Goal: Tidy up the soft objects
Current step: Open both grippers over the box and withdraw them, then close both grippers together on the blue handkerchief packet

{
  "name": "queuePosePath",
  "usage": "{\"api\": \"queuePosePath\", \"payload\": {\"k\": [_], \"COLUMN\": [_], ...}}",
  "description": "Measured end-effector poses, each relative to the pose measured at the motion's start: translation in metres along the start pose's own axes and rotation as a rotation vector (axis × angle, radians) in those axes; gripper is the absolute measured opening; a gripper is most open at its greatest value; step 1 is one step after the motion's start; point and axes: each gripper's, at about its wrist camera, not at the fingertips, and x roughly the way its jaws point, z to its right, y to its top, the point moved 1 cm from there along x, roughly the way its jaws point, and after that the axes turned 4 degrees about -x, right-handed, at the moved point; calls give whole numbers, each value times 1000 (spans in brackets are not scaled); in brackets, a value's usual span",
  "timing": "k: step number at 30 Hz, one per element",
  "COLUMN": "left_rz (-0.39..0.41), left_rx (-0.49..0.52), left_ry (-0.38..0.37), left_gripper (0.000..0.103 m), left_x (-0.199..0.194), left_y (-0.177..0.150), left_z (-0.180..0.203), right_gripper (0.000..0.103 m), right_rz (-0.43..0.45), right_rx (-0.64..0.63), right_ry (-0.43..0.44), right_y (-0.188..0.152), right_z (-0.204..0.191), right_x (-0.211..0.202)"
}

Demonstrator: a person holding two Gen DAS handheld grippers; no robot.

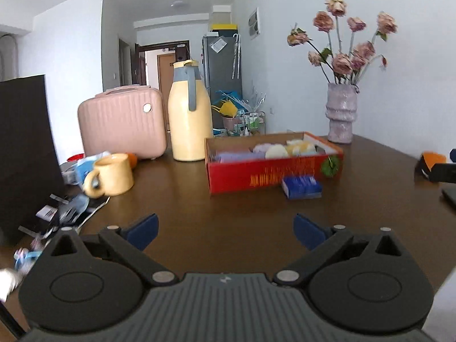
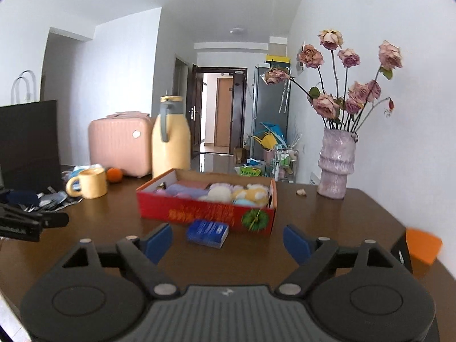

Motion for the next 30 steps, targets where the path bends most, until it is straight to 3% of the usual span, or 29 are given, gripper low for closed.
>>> {"api": "queuePosePath", "payload": {"k": [6,10,23,30], "left_rz": [-52,-65,-91,-106], "left_rx": [-22,-27,-35,-37], "left_ry": [-43,-24,-18,-123], "left_gripper": [103,103,103,103], "left_x": [-34,-32,-9,48], "left_y": [-36,-38,-33,-6], "left_z": [-4,-2,-1,14], "right_gripper": [85,85,84,80], "right_rz": [-31,-91,-108,-136], "right_rx": [15,107,125,155], "right_ry": [-56,19,10,47], "right_y": [-59,-79,-81,-74], "right_z": [-10,-10,-14,-8], "right_x": [-51,-59,-46,-5]}}
